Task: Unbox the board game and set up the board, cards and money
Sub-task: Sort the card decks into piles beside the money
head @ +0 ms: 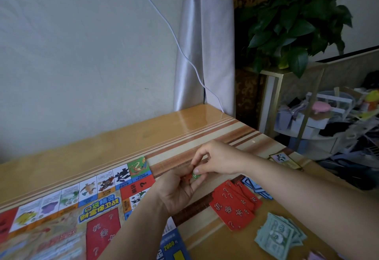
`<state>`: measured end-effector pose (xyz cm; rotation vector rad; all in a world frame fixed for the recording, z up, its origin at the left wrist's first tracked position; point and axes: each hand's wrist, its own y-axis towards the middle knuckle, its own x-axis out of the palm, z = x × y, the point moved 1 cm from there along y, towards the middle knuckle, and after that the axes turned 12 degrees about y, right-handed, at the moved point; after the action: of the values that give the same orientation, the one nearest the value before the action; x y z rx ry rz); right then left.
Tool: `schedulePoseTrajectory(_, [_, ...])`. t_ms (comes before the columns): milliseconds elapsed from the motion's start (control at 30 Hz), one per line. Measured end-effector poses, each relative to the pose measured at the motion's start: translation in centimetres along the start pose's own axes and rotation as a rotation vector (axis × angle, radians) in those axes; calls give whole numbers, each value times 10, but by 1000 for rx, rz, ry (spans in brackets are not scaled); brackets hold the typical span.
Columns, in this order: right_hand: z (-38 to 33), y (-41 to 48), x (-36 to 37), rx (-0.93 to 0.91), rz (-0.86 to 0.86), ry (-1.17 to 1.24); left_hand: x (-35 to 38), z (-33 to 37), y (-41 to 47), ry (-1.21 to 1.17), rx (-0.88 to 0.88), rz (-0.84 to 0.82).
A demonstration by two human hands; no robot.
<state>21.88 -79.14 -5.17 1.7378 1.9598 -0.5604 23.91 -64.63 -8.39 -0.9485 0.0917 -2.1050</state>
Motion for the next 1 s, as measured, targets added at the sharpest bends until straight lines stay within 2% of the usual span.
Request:
schedulePoseTrajectory(400, [-7,2,10,33,-16,-60,-7,2,-4,-15,35,74])
schedulePoseTrajectory(533, [-6,5,10,101,10,17,-7,3,-8,-23,41,105])
schedulePoseTrajectory(667, [5,11,-2,184,112,129,-20,7,-7,-51,48,194])
schedulePoseTrajectory(833, [21,13,12,239,54,-21,-26,12,-12,-77,40,234])
schedulePoseTrajectory(933, [23,14,12,172,168,-159,-25,13,-18,-103,30,215])
schedulePoseTrajectory(1000, [10,10,9,55,232,-75,-25,12,-18,-109,25,183])
